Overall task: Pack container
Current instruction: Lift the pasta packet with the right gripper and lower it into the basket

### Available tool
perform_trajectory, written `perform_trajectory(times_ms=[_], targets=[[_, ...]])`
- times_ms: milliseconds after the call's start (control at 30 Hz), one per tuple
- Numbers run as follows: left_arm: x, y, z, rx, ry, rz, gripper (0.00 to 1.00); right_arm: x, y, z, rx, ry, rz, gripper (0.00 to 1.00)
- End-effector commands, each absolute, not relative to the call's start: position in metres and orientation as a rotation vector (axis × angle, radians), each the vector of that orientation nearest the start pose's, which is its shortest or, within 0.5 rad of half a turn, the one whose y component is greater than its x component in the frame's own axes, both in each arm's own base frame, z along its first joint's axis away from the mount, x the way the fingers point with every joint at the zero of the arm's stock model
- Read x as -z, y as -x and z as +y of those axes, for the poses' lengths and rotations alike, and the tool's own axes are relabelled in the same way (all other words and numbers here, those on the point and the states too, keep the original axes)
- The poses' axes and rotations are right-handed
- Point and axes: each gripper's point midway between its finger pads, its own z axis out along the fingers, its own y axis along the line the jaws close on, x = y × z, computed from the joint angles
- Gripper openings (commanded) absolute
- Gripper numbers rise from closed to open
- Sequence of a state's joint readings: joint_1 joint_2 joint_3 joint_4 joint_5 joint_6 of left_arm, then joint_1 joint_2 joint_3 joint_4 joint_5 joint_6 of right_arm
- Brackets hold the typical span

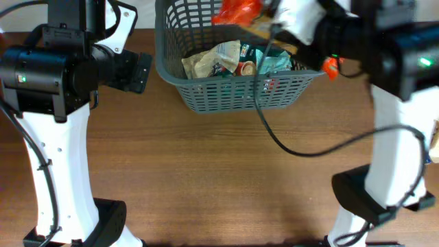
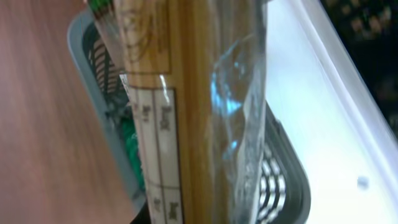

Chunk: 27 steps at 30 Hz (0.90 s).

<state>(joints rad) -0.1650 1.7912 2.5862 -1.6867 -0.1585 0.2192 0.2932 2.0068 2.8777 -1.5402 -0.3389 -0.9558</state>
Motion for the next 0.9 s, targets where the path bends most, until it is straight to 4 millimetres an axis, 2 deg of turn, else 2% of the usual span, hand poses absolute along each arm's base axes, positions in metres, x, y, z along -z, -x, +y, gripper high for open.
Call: perform_trajectory(times_ms=[0, 100, 233, 300, 367, 500, 533, 600, 633, 733, 833, 867], targets=[[-0.397, -0.360, -0.030, -0.224, -0.385, 2.432, 0.99, -0.421, -0.423, 0.196, 0.065, 1.541, 1.528, 0.04], [-0.397, -0.360, -0.030, -0.224, -0.385, 2.432, 0.99, -0.391, -0.462, 0.209, 0.056, 1.546, 1.538, 0.04], [-0.397, -0.360, -0.030, -0.224, -0.385, 2.432, 0.99, -0.351, -0.494, 0.226, -0.002, 1.568, 1.539, 0.04], [-0.397, -0.360, -0.030, -0.225, -0.385, 2.432, 0.99, -0.329, -0.504, 0.234, -0.048, 1.585, 1.548, 0.04], [-0.397, -0.360, -0.030, -0.224, -0.385, 2.432, 0.99, -0.288, -0.516, 0.242, -0.131, 1.605, 1.614, 0.04], [-0.397, -0.360, -0.030, -0.224, -0.385, 2.432, 0.99, -0.250, -0.524, 0.249, -0.222, 1.605, 1.683, 0.04], [-0.397, -0.360, -0.030, -0.224, -0.385, 2.432, 0.99, -0.242, -0.524, 0.251, -0.252, 1.608, 1.693, 0.07], [-0.397, -0.360, -0.030, -0.224, -0.385, 2.432, 0.99, -0.235, -0.525, 0.253, -0.280, 1.587, 1.726, 0.17], [-0.397, -0.360, -0.030, -0.224, -0.385, 2.432, 0.99, -0.235, -0.525, 0.253, -0.291, 1.568, 1.746, 0.31], [-0.397, -0.360, -0.030, -0.224, -0.385, 2.432, 0.99, -0.247, -0.527, 0.250, -0.313, 1.468, 1.808, 0.52], [-0.397, -0.360, -0.030, -0.224, -0.385, 2.432, 0.99, -0.270, -0.526, 0.240, -0.333, 1.353, 1.857, 0.53], [-0.397, -0.360, -0.030, -0.224, -0.385, 2.432, 0.99, -0.286, -0.525, 0.233, -0.343, 1.285, 1.875, 0.55]])
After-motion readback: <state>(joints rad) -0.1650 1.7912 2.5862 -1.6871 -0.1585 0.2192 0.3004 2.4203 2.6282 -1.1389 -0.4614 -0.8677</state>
